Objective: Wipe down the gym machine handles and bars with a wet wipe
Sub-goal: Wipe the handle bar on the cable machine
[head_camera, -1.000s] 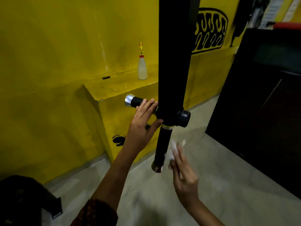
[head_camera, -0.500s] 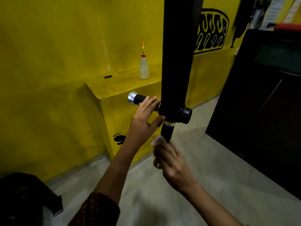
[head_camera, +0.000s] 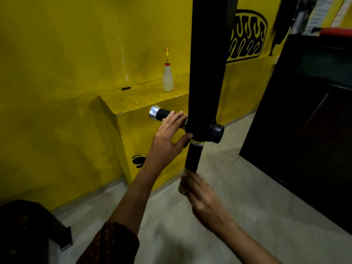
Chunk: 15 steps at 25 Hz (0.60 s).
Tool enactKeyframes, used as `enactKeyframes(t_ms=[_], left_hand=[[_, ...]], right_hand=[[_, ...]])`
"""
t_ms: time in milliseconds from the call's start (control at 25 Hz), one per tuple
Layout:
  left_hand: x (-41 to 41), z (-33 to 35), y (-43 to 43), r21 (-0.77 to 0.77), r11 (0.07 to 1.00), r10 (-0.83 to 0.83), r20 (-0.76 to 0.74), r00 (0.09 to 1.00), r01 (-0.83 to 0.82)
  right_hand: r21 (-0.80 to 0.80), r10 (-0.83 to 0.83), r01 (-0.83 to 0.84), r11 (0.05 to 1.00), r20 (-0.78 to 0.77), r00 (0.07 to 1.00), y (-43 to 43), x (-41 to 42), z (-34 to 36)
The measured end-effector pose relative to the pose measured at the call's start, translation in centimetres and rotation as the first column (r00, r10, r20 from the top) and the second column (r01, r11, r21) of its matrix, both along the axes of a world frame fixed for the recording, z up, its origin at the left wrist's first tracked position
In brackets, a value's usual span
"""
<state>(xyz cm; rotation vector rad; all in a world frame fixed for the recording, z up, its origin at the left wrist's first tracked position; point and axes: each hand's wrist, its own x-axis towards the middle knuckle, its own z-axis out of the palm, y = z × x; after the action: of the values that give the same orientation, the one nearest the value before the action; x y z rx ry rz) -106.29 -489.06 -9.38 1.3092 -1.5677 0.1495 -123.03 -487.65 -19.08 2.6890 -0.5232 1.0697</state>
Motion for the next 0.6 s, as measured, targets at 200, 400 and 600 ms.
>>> enactKeyframes(t_ms=[200, 400, 600], left_hand=[[0.1, -0.2, -0.2, -0.024, 1.000, 0.003, 0.001, 1.000, -0.003], [-0.1, -0.2, 0.0, 0.000, 1.000, 0.010, -0.003, 1.000, -0.010], [-0.2, -0.2, 0.0, -0.009, 1.000, 0.015, -0.001, 1.000, -0.015]], right_hand=[[0.194, -0.061, 0.032, 0.980, 0.141, 0.988, -2.4, 0.1, 1.3], [0.150, 0.135, -0.141, 0.979, 0.048, 0.990, 0.6, -2.4, -6.0], [0.366, -0.101, -0.086, 0.927, 0.462, 0.881, -0.3, -1.4, -0.6]])
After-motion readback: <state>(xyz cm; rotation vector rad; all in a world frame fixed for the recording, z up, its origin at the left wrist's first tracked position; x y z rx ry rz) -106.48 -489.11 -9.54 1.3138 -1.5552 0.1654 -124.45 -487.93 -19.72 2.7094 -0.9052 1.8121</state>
